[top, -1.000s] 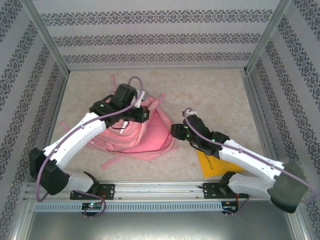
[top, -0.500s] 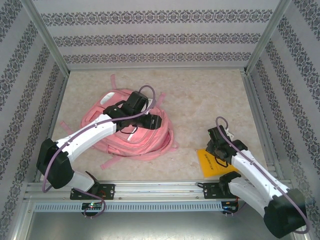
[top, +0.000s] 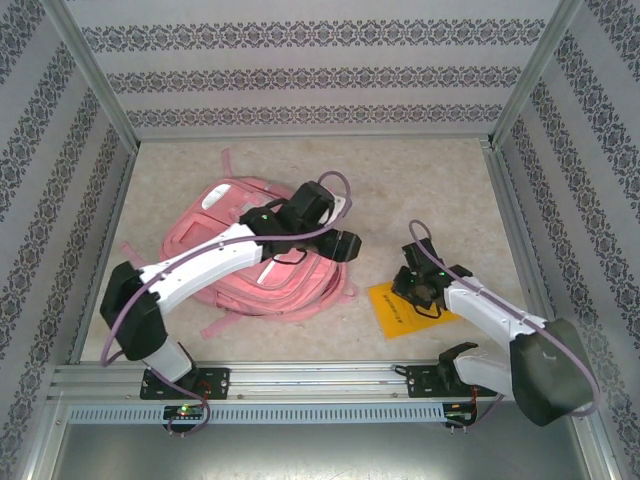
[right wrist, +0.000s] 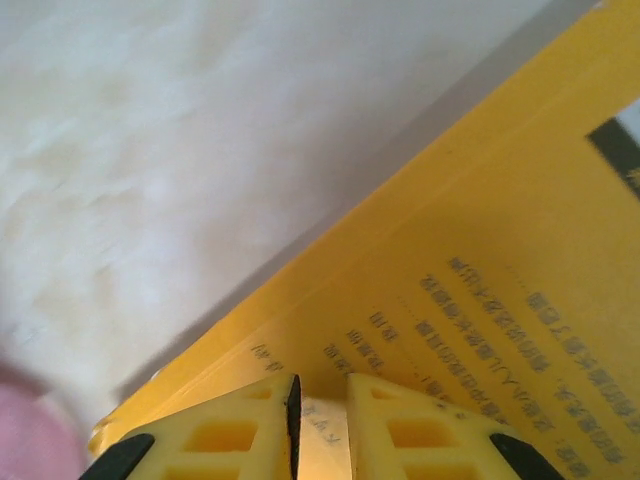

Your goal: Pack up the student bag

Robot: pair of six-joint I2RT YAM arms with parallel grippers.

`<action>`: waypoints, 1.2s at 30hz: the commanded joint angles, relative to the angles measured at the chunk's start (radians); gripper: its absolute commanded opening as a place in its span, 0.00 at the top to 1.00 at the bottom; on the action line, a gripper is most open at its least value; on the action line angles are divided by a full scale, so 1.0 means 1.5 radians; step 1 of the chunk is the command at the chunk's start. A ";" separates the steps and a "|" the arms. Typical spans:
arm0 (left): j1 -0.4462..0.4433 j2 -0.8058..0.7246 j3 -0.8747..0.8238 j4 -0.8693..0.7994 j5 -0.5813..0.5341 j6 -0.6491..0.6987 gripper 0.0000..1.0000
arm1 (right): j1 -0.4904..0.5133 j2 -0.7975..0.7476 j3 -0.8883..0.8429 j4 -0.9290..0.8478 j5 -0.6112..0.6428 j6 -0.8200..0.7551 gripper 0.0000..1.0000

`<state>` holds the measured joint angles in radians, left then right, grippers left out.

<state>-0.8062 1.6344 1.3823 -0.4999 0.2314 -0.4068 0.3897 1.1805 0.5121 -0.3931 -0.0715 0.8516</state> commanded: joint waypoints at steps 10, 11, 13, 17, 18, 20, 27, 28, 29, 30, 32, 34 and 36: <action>-0.053 0.207 0.049 0.150 0.082 -0.069 0.32 | 0.001 -0.220 0.030 -0.340 0.246 0.134 0.53; -0.064 0.224 0.057 0.162 0.081 -0.070 0.31 | -0.006 -0.219 0.031 -0.374 0.249 0.159 0.50; -0.078 0.253 0.070 0.175 0.085 -0.072 0.30 | -0.017 -0.193 0.037 -0.428 0.241 0.203 0.43; -0.088 0.298 0.078 0.201 0.096 -0.087 0.28 | -0.019 -0.129 0.033 -0.438 0.211 0.228 0.21; -0.091 0.306 0.083 0.201 0.096 -0.088 0.28 | -0.015 -0.119 0.037 -0.439 0.221 0.232 0.15; -0.097 0.319 0.089 0.200 0.095 -0.083 0.27 | -0.021 -0.120 0.034 -0.389 0.203 0.200 0.13; -0.106 0.332 0.078 0.221 0.124 -0.098 0.27 | -0.091 -0.202 -0.086 -0.091 0.029 0.129 0.15; -0.106 0.333 0.075 0.223 0.128 -0.099 0.27 | -0.101 -0.209 -0.092 -0.074 0.019 0.124 0.15; -0.106 0.333 0.071 0.226 0.132 -0.100 0.27 | -0.111 -0.213 -0.095 -0.061 0.006 0.114 0.16; -0.107 0.332 0.067 0.228 0.136 -0.101 0.27 | -0.127 -0.215 -0.098 -0.033 -0.018 0.090 0.16; -0.107 0.330 0.058 0.237 0.148 -0.106 0.28 | -0.154 -0.213 -0.089 -0.016 -0.043 0.060 0.17; -0.107 0.327 0.046 0.254 0.164 -0.117 0.28 | -0.186 -0.204 -0.087 0.032 -0.096 0.021 0.17; -0.107 0.323 0.035 0.275 0.183 -0.132 0.28 | -0.215 -0.184 -0.088 0.082 -0.157 0.006 0.18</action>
<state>-0.9466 2.1338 1.4616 -0.1772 0.4004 -0.5602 0.0959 0.8856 0.3763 -0.4976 -0.0906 0.9447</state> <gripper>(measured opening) 0.721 0.826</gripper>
